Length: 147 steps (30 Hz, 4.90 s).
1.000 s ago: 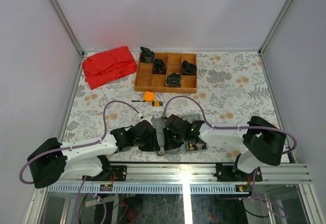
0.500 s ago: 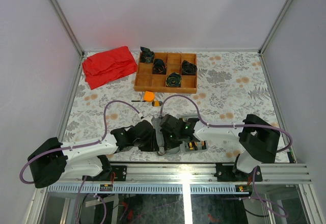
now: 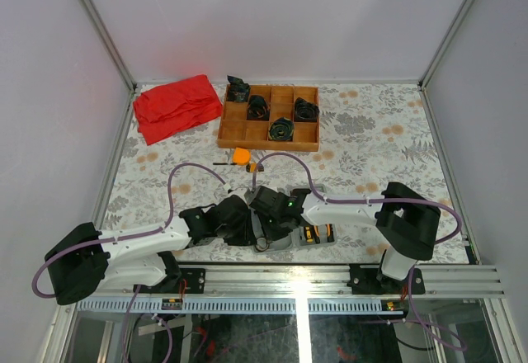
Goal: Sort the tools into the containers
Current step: Adjust the engineering item in the storage box, then pick up the engineering item from the center of the board.
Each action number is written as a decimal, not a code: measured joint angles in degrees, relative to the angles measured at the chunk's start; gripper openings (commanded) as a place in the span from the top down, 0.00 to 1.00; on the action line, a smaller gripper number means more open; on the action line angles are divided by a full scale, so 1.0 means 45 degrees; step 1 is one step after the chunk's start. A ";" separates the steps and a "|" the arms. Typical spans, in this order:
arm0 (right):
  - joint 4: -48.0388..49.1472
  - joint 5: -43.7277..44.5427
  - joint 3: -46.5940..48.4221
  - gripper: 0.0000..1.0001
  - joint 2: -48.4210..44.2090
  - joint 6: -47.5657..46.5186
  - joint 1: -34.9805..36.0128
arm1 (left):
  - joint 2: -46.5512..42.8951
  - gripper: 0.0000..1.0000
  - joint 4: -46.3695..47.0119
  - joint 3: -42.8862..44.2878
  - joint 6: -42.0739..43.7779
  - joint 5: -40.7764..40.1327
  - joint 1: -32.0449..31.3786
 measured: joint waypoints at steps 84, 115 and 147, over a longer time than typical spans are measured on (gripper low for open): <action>-0.1525 0.6173 -0.3492 0.59 -1.0375 -0.0539 -0.1773 | 0.4163 0.32 -0.2856 0.7631 0.3784 -0.1914 0.7057; 0.1457 0.1292 -0.5765 0.44 -0.9092 -0.2050 -0.4697 | 1.1676 0.12 -0.4303 1.3556 0.8349 -0.2030 0.7917; 0.1171 0.1579 -0.6003 0.42 -1.0370 -0.1496 -0.4702 | 1.0856 0.52 -0.4187 1.2964 0.8043 -0.0835 0.7859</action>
